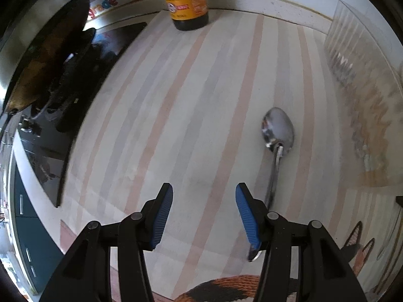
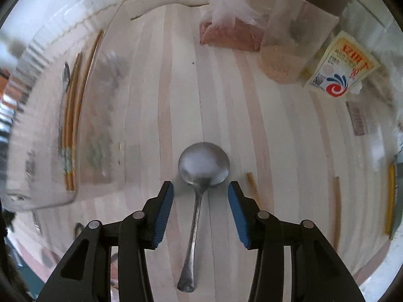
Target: Organize utensils
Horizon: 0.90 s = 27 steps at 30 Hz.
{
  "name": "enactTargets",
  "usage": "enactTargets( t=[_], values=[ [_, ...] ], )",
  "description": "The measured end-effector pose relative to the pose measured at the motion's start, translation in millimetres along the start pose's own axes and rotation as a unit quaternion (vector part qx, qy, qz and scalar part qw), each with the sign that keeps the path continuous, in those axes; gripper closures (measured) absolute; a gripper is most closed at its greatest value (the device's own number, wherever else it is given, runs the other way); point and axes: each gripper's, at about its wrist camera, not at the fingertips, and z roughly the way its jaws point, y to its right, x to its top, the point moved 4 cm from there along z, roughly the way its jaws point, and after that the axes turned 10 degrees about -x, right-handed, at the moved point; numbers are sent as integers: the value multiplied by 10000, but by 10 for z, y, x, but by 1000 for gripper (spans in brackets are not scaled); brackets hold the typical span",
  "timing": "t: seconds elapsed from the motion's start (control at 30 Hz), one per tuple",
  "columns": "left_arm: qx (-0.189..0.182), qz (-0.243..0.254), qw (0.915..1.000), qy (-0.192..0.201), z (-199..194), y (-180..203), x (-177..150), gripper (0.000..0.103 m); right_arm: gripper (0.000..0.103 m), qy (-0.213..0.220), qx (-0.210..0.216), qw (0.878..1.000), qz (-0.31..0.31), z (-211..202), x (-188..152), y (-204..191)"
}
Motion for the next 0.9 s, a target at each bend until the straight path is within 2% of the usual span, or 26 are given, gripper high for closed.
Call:
enactTargets(
  t=[0.07, 0.1, 0.23, 0.37, 0.43, 0.67, 0.83, 0.9],
  values=[
    [-140, -4, 9999, -64, 41, 58, 36, 53, 96, 123, -126, 9998, -78, -14, -51, -38],
    [-201, -12, 9997, -103, 63, 81, 56, 53, 98, 117, -107, 9999, -53, 8, -60, -90],
    [-561, -14, 9978, -344, 203, 234, 177, 52, 98, 97, -3, 9999, 89, -20, -108, 79],
    [-430, 234, 9983, -331, 242, 371, 300, 53, 98, 60, -23, 9999, 77, 60, -57, 117],
    [-488, 265, 9978, -351, 238, 411, 336, 53, 98, 31, -31, 9999, 117, 130, 8, 11],
    [-790, 243, 9961, -299, 90, 447, 374, 53, 98, -59, 148, 9991, 402, 139, -29, 122],
    [-954, 383, 9935, -496, 178, 473, 366, 53, 98, -80, 208, 9988, 431, 149, -12, 203],
    [-891, 418, 9934, -583, 260, 468, 363, 56, 98, -85, 174, 9990, 400, 170, 3, 198]
  ],
)
